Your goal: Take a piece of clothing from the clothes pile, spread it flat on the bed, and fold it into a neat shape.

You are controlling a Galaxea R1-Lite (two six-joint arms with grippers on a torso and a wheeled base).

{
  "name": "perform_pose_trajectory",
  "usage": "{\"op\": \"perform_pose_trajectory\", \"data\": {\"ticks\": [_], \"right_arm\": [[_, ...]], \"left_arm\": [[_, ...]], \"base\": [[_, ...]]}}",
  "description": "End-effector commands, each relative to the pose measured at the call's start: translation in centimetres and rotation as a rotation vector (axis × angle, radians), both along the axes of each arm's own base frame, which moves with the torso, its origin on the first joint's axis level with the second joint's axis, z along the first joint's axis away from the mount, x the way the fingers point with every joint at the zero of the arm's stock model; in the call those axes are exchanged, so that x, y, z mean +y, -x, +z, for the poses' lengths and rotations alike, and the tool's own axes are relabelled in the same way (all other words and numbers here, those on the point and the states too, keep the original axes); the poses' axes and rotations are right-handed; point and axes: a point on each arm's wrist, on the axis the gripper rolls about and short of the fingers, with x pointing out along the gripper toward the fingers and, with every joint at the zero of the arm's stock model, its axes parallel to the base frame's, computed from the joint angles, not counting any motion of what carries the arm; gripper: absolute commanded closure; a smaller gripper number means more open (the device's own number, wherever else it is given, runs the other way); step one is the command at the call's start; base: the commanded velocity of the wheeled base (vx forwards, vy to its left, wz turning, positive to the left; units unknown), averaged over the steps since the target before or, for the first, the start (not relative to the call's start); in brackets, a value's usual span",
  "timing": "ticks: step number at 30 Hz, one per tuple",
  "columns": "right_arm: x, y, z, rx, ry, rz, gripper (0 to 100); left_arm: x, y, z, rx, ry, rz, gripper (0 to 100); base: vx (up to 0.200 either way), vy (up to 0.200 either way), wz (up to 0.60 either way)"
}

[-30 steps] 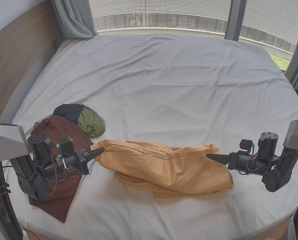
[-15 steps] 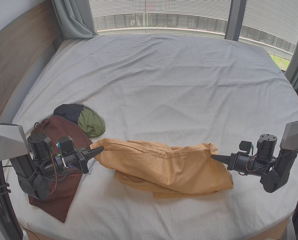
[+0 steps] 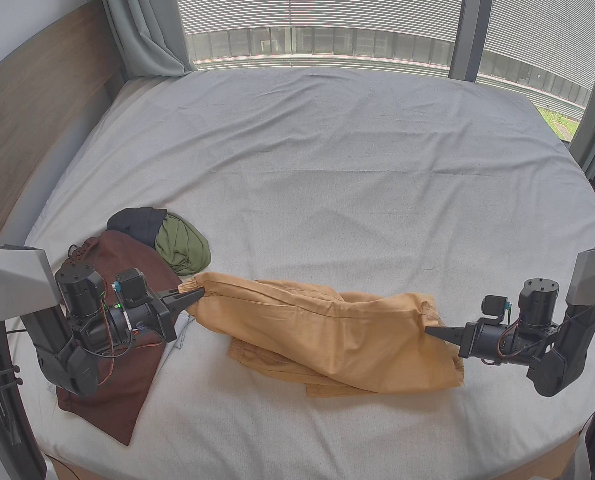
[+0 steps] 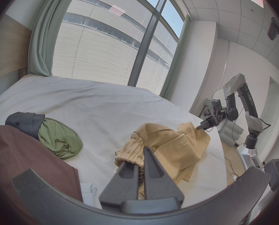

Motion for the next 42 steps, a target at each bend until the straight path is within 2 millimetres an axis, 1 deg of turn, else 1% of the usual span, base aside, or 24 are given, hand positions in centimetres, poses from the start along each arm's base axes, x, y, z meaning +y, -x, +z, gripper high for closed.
{"op": "perform_pose_trajectory", "data": {"ticks": [1, 4, 5, 6, 9, 12, 23, 24, 30, 34, 42], "right_arm": [[0.0, 1.1, -0.3, 0.012, 0.029, 0.021, 100], [0.4, 2.2, -1.0, 0.028, 0.067, 0.057, 100], [0.4, 2.2, -1.0, 0.028, 0.067, 0.057, 100], [0.5, 2.6, -1.9, 0.054, 0.092, 0.077, 100], [0.5, 2.9, -3.1, 0.072, 0.121, 0.096, 100], [0.5, 2.9, -3.6, 0.077, 0.135, 0.105, 100], [0.3, 2.6, -3.6, 0.064, 0.135, 0.092, 100], [0.3, 2.5, -3.5, 0.061, 0.134, 0.092, 0], [0.7, 0.5, -2.7, -0.042, 0.104, 0.069, 0], [0.9, -0.6, -2.3, -0.059, 0.049, 0.044, 0], [0.9, -0.5, -2.4, -0.036, 0.034, 0.040, 0]], "left_arm": [[0.4, -0.5, -0.3, -0.001, -0.001, 0.024, 100], [0.8, -0.7, -0.6, 0.004, -0.002, 0.036, 100], [0.8, -0.7, -0.6, 0.004, -0.002, 0.036, 100], [0.9, -0.8, -0.6, 0.004, -0.002, 0.038, 100], [0.9, -0.8, -0.6, 0.004, -0.002, 0.038, 100], [0.9, -0.8, -0.6, 0.004, -0.002, 0.038, 100], [0.9, -0.8, -0.6, 0.003, -0.003, 0.038, 100], [0.9, -0.8, -0.6, 0.003, -0.003, 0.038, 100], [0.8, -0.7, -0.6, 0.003, -0.003, 0.036, 100], [0.8, -0.7, -0.6, 0.003, -0.003, 0.034, 100], [0.8, -0.7, -0.6, 0.003, -0.003, 0.034, 100]], "base": [[0.000, 0.000, 0.00], [0.000, 0.000, 0.00], [0.000, 0.000, 0.00], [0.000, 0.000, 0.00], [0.000, 0.000, 0.00], [0.000, 0.000, 0.00], [0.000, 0.000, 0.00], [0.000, 0.000, 0.00], [0.000, 0.000, 0.00], [0.000, 0.000, 0.00], [0.000, 0.000, 0.00]]}}
